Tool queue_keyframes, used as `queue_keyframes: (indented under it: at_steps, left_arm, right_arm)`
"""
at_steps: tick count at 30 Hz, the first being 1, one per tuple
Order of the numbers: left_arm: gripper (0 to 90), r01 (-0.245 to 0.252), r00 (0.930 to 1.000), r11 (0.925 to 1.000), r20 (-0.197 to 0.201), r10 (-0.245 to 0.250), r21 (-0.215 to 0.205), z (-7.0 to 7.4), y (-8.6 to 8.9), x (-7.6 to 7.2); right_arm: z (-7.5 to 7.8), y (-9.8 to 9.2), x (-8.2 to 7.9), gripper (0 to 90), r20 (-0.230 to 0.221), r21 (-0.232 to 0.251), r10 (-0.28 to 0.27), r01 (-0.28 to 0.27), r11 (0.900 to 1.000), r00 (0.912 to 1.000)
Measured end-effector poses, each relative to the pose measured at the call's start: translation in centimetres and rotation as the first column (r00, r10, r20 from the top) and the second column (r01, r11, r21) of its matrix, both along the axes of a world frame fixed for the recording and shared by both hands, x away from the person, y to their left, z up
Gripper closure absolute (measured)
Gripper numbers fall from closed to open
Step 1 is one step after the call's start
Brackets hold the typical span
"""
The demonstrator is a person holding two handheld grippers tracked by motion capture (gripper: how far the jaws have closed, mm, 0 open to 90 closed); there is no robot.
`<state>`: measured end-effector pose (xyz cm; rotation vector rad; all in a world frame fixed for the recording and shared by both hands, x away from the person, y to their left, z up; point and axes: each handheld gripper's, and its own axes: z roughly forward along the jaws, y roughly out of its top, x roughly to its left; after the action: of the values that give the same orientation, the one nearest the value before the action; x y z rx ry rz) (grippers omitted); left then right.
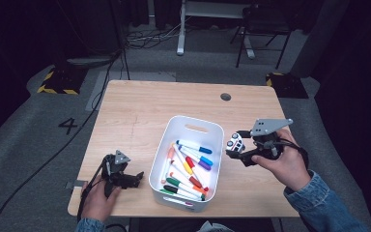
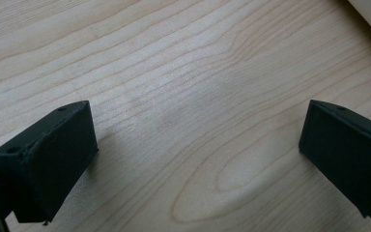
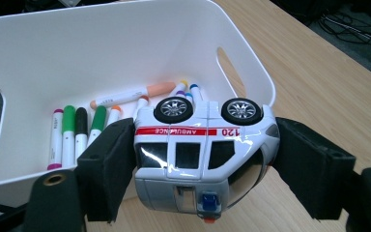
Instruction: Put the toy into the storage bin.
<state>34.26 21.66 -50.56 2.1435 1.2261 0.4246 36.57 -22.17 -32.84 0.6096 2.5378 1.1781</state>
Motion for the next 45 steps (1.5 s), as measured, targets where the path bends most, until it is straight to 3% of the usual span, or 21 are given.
queue_keyframes:
  at_steps: [12,24,31,45]
  left_arm:
    - [0.1,0.001,1.0000,1.0000,0.000,-0.001,0.001,0.0,0.0,0.0]
    - [0.1,0.000,1.0000,1.0000,0.000,0.000,0.002,0.0,0.0,0.0]
    - [0.1,0.000,1.0000,1.0000,0.000,0.000,0.002,0.0,0.0,0.0]
    - [0.1,0.000,1.0000,1.0000,0.000,0.000,0.002,0.0,0.0,0.0]
  right_arm:
    - [-0.3,2.9,0.2,25.3,-0.023,0.015,0.054,-0.054,0.998,0.9983]
    - [-1.9,4.4,0.2,25.3,-0.065,0.024,0.088,-0.087,0.996,0.9940]
    - [-3.0,5.2,0.0,25.3,-0.082,0.011,0.112,-0.111,0.994,0.9903]
    - [-4.3,6.4,-0.3,25.1,-0.097,-0.081,0.158,-0.166,0.983,0.9827]
